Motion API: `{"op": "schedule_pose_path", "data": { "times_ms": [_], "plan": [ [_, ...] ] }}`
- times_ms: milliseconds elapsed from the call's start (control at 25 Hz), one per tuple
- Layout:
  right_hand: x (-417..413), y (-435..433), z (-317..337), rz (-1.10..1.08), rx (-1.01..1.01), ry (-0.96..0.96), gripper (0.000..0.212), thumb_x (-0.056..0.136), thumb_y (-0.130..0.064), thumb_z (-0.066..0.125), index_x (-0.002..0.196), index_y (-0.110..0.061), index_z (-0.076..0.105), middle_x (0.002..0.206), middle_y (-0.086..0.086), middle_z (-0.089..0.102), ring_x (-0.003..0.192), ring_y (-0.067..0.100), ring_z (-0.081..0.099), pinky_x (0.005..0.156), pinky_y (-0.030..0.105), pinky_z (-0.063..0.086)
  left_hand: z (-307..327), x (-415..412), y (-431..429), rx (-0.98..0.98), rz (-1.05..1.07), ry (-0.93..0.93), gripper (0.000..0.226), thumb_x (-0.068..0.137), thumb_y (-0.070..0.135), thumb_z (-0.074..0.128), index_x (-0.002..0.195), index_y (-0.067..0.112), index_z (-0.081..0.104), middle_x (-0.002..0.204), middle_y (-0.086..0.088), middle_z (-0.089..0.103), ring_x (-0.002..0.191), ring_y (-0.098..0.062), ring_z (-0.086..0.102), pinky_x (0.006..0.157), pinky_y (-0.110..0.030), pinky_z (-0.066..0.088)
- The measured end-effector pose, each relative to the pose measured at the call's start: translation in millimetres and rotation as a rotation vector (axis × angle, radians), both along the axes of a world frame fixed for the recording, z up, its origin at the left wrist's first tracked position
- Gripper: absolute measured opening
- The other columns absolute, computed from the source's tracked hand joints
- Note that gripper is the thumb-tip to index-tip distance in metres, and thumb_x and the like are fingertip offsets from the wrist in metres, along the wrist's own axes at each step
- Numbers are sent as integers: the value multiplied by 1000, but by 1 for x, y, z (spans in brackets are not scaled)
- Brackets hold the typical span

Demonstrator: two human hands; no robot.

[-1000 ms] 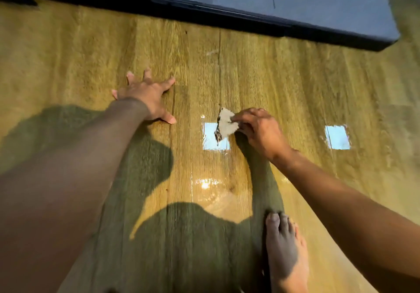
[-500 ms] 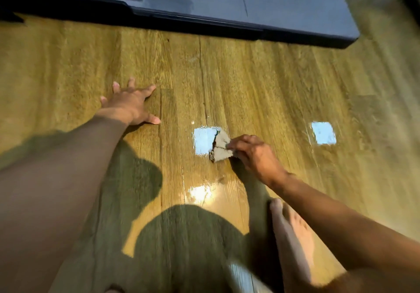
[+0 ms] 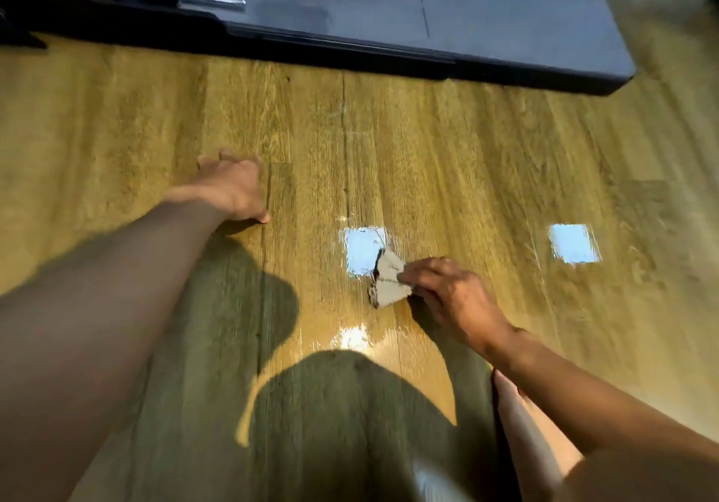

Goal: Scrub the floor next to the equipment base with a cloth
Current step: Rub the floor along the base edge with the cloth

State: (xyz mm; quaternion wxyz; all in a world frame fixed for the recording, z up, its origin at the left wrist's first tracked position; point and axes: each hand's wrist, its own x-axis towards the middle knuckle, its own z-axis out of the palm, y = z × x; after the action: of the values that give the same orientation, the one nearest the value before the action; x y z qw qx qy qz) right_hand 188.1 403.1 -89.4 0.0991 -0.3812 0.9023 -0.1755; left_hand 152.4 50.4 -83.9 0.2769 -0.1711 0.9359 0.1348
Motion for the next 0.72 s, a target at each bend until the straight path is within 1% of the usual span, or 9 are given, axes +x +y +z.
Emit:
{"op": "schedule_pose_path", "data": {
  "times_ms": [80,160,240,320,400,440,560,640,720],
  "plan": [
    [6,16,2,109,-23,-30,28,87,-6,63,111,-19,69,116,-1,66,103,19,62,89,31,50,-6,-6,22,18,-21,26,95,73,49,76,148,18,26,154,-18,24,141,-41,19,112,-56,24],
    [-29,8,-1,120,-21,-13,30,86,-6,64,114,-18,68,117,0,65,104,20,62,90,32,50,-12,-11,43,9,-41,26,105,71,54,75,151,20,15,158,-17,12,144,-41,10,113,-59,17],
    [-82,-17,-5,22,-19,7,29,88,-6,62,115,-15,67,118,3,65,105,21,61,92,34,50,-9,-23,53,-3,-54,34,113,68,53,77,152,27,7,159,-16,-2,144,-41,0,114,-60,12],
    [-126,-37,-7,-16,2,13,31,90,-4,59,118,-15,65,120,2,63,107,20,59,93,36,49,0,-36,57,42,-28,45,115,65,54,78,151,36,5,160,-12,-5,144,-39,-2,114,-60,12],
    [-131,-38,-12,-29,-5,5,31,90,-4,58,118,-16,64,119,1,62,106,20,59,92,37,50,7,-47,66,81,8,17,114,63,58,77,149,43,3,160,-11,-3,144,-40,1,112,-62,14],
    [-119,-31,-14,-24,-25,1,30,89,-4,60,116,-16,66,116,1,63,103,21,59,89,37,51,9,-50,73,56,5,-14,115,64,59,77,148,46,0,159,-11,-8,143,-43,-3,111,-65,13],
    [-76,1,-16,137,-106,5,34,79,-2,69,109,-17,69,109,1,65,95,21,60,83,33,52,6,-53,89,-52,-24,-108,118,67,58,76,145,48,-12,154,-15,-27,139,-50,-15,108,-70,10],
    [-107,0,-20,255,-105,22,37,79,-2,70,111,-19,68,111,0,65,95,20,60,83,31,52,5,-54,89,-56,-13,-127,119,67,58,75,145,48,-14,152,-16,-29,138,-50,-16,107,-70,11],
    [-166,-25,-21,192,-71,46,37,82,-1,66,115,-19,64,116,1,63,102,20,60,90,33,51,4,-56,88,-54,-12,-127,120,66,57,76,145,48,-14,153,-16,-27,139,-50,-14,107,-70,13]
  ]
}}
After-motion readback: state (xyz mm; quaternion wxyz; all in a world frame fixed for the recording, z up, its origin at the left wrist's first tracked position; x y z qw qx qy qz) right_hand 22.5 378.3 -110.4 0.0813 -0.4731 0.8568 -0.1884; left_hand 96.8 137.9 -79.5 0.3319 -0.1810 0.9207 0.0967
